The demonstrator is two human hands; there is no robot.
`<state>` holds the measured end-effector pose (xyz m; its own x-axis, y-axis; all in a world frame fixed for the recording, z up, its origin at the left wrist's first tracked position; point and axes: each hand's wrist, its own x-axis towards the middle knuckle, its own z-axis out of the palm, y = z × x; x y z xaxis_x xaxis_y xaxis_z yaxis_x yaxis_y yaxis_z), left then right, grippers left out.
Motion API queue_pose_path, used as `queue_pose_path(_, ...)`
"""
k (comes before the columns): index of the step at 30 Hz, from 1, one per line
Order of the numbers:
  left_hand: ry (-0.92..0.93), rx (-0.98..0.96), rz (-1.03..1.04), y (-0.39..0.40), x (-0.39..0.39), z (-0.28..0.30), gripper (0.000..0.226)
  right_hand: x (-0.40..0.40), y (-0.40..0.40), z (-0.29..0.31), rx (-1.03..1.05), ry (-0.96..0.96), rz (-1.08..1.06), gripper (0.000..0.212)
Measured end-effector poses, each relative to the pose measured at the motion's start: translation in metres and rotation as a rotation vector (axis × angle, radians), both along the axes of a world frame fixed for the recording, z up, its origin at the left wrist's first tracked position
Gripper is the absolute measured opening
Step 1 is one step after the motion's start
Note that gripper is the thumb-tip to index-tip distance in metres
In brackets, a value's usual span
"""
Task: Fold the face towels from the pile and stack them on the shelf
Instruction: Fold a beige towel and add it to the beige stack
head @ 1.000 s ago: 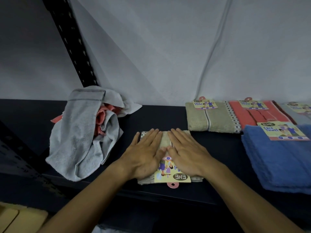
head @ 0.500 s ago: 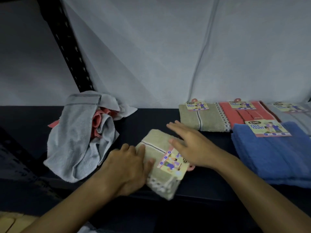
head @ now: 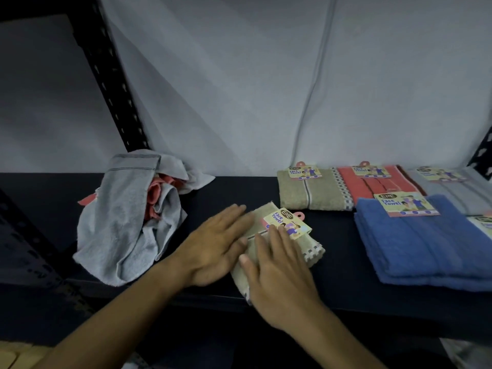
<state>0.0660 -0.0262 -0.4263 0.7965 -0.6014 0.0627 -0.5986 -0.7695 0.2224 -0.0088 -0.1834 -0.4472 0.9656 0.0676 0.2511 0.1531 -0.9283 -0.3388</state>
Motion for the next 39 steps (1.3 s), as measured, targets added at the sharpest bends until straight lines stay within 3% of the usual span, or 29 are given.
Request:
queue_pose_path(1, 0.068, 0.030, -0.045, 0.000, 0.005, -0.004, 0.055, 0.001, 0.004, -0.007, -0.031, 0.031, -0.033, 0.077)
queue_pose_path(4, 0.163, 0.062, -0.041, 0.001, 0.003, -0.013, 0.056, 0.001, -0.002, -0.010, -0.099, 0.080, -0.023, 0.062)
queue_pose_path(12, 0.047, 0.193, 0.219, -0.028, -0.059, -0.015, 0.084, 0.008, -0.066, 0.008, -0.339, 0.217, 0.479, 0.080)
queue_pose_path(17, 0.064, 0.153, 0.216, -0.051, -0.082, -0.010, 0.098, 0.029, -0.102, 0.027, -0.484, 0.295, 0.595, 0.061)
queue_pose_path(21, -0.009, 0.070, 0.337, -0.047, -0.077, 0.000, 0.068, 0.027, -0.105, 0.030, -0.336, 0.337, 0.571, 0.060)
queue_pose_path(23, -0.058, 0.003, 0.479, -0.045, -0.070, 0.007, 0.053, 0.019, -0.106, 0.027, -0.127, 0.219, 0.473, 0.051)
queue_pose_path(26, 0.008, -0.031, 0.678, -0.050, -0.052, 0.015, 0.051, 0.001, -0.093, 0.021, 0.103, -0.092, -0.008, 0.038)
queue_pose_path(27, 0.061, -0.027, 0.717, -0.052, -0.046, 0.017, 0.055, -0.003, -0.085, 0.022, 0.074, -0.069, -0.197, 0.038)
queue_pose_path(29, 0.162, -0.017, 0.761, -0.058, -0.038, 0.017, 0.058, -0.005, -0.070, 0.023, -0.002, 0.159, -0.434, 0.048)
queue_pose_path(31, 0.211, -0.031, 0.791, -0.063, -0.034, 0.016, 0.057, -0.003, -0.060, 0.024, 0.028, 0.276, -0.499, 0.055)
queue_pose_path(34, 0.221, -0.106, 0.831, -0.071, -0.034, 0.010, 0.055, 0.005, -0.056, 0.024, 0.107, 0.278, -0.530, 0.049)
queue_pose_path(39, 0.074, -0.255, 0.841, -0.079, -0.044, -0.001, 0.044, 0.011, -0.053, 0.020, 0.222, 0.310, -0.591, 0.039)
